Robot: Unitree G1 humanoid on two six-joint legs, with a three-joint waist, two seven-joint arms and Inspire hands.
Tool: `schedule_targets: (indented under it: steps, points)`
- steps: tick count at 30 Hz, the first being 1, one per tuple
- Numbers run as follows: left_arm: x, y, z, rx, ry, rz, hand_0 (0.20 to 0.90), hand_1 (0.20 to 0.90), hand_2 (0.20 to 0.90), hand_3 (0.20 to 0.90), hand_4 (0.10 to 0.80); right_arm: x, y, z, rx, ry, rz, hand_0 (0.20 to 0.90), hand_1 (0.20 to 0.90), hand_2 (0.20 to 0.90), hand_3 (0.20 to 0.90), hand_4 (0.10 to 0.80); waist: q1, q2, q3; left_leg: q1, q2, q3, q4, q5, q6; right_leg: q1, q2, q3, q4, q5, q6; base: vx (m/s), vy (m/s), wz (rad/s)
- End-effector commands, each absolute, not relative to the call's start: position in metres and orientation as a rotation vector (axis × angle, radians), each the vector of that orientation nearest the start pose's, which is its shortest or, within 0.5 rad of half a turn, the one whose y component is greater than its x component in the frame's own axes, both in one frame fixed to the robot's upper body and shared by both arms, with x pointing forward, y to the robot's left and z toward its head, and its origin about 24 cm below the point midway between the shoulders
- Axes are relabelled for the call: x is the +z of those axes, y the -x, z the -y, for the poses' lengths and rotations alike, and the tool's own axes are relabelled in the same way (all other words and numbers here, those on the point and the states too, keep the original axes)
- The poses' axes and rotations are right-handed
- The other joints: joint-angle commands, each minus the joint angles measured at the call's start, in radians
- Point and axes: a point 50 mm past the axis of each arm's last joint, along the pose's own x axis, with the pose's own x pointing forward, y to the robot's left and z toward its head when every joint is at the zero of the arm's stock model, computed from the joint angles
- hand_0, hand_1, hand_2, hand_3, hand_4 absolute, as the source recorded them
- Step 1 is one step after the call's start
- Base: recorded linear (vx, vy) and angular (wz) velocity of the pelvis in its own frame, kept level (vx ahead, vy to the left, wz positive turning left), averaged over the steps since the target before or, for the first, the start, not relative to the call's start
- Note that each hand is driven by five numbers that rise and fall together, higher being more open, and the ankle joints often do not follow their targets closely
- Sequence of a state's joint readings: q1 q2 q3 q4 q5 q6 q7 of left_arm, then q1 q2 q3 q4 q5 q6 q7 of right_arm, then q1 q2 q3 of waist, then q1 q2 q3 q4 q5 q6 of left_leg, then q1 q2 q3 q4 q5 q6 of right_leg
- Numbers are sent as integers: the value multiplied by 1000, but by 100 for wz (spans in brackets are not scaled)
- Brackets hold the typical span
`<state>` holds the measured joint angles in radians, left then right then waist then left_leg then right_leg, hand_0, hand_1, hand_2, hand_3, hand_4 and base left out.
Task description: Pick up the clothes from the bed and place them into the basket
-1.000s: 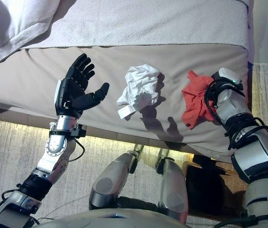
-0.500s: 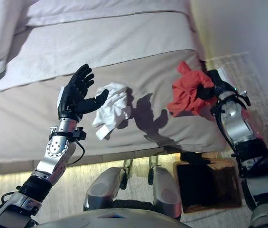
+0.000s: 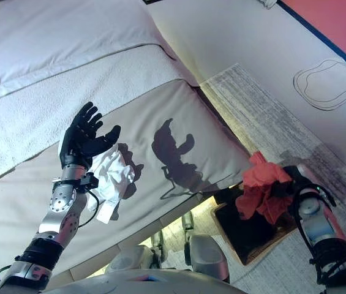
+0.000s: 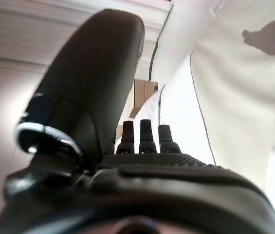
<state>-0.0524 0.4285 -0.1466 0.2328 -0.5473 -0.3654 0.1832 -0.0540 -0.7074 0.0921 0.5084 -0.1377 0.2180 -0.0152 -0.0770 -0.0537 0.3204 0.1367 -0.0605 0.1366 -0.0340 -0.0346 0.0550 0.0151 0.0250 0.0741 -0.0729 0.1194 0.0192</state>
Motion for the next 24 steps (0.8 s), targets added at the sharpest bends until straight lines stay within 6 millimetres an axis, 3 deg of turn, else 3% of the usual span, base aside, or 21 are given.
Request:
schedule_targets:
  steps: [1,7,14,18,24]
  points:
    - [60,-259,-224,97,83,232,900,900,900,900,800,28,-235,364,-306,866,-564,300,300,300,200,100,7,4,-128,-47,18,-110,-10,-10,-6,-25,-26,-12,149,-89,39,-37,-39,-7]
    - [65,-266,-216,36,79,241,900,900,900,900,800,7,-232,359,-304,828,-663,300,300,300,200,100,2,18,-114,-57,24,-85,-4,-13,-5,-47,-26,-6,173,-96,44,-52,-38,-6]
    - [76,-275,-198,-115,-4,285,900,900,900,900,800,-16,-226,367,-357,841,-806,300,300,300,200,100,3,52,-73,-74,26,-52,25,-26,-5,-70,-35,-15,197,-103,45,-66,-16,-5]
    - [85,-275,-182,-280,-94,320,900,900,900,900,800,-22,-218,378,-395,846,-878,300,300,300,200,100,-9,87,-52,-86,22,-40,26,-26,-3,-82,-38,-8,192,-98,48,-52,10,-4]
    - [91,-279,-172,-314,-73,334,900,900,900,900,800,-30,-201,392,-425,839,-956,300,300,300,200,100,-28,131,-44,-85,14,-22,20,-27,-3,-88,-41,8,178,-94,52,-24,36,-11]
